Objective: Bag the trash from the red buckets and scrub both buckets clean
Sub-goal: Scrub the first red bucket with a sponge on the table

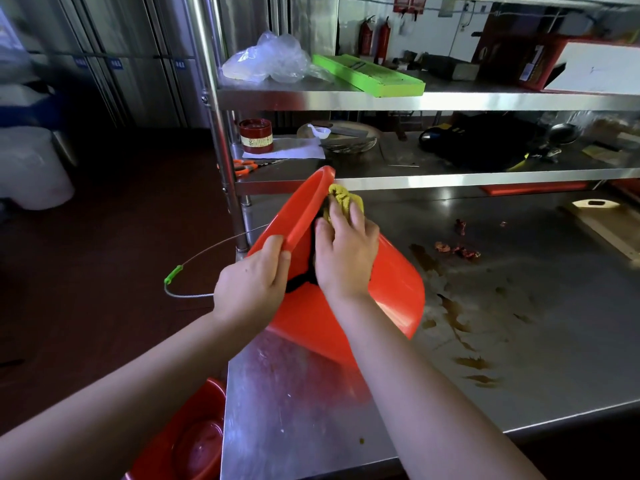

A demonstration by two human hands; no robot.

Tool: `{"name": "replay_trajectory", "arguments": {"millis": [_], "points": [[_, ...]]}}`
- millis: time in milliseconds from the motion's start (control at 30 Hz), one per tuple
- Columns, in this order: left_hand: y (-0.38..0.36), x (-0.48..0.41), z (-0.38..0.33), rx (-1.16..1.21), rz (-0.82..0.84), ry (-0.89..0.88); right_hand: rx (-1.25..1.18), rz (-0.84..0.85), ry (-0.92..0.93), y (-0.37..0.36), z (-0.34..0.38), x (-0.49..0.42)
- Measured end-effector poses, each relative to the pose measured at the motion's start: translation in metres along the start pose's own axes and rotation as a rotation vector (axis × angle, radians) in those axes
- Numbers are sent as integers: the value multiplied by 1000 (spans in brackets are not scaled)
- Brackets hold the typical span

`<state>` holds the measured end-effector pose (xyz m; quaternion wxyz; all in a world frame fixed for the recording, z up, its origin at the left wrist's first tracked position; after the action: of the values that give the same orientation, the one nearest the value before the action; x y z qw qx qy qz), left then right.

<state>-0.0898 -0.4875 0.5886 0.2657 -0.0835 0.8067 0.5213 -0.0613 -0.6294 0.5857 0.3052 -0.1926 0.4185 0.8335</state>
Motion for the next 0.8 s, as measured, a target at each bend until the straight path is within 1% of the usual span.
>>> {"name": "replay_trajectory", "arguments": {"millis": [67,133,200,300,400,467,533,567,600,633,700,733,800], "points": [[1,3,6,9,19,21,19,61,-12,-2,-7,-5],[1,7,15,19,33,43,36,92,-129,-1,-35,-11],[2,12,27,52,68,118,56,137,-279,0,-71,-14],[8,12,40,159,203,247,102,175,-377,7,-108,-8],[13,-7,39,130,340,309,105,155,-399,13,-119,-3],[7,-29,35,242,365,413,85,139,-391,14,-119,-1],[1,-49,25,468,342,529,59,124,-368,16,-118,3],[-3,-55,18,532,328,561,53,114,-361,18,-118,6],[-6,-57,11,541,316,561,54,104,-361,20,-120,8],[-8,-56,3,500,293,529,61,97,-373,21,-121,10],[-7,-51,-14,386,214,409,70,96,-396,23,-115,10],[-8,-49,-21,355,185,342,60,99,-378,22,-104,7],[-10,-45,-34,311,161,228,6,103,-287,20,-71,-3]]}}
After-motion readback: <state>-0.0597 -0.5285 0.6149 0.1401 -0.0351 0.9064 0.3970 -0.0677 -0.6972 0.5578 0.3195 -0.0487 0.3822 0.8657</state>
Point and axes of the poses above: each hand's wrist, its own x-axis away from the middle knuckle, its own y-axis out of the back of the hand, z = x × y, the point moved 5 cm from there along -x, towards the middle knuckle, and after that the axes turned 3 degrees about -z, right-handed, at the moved point
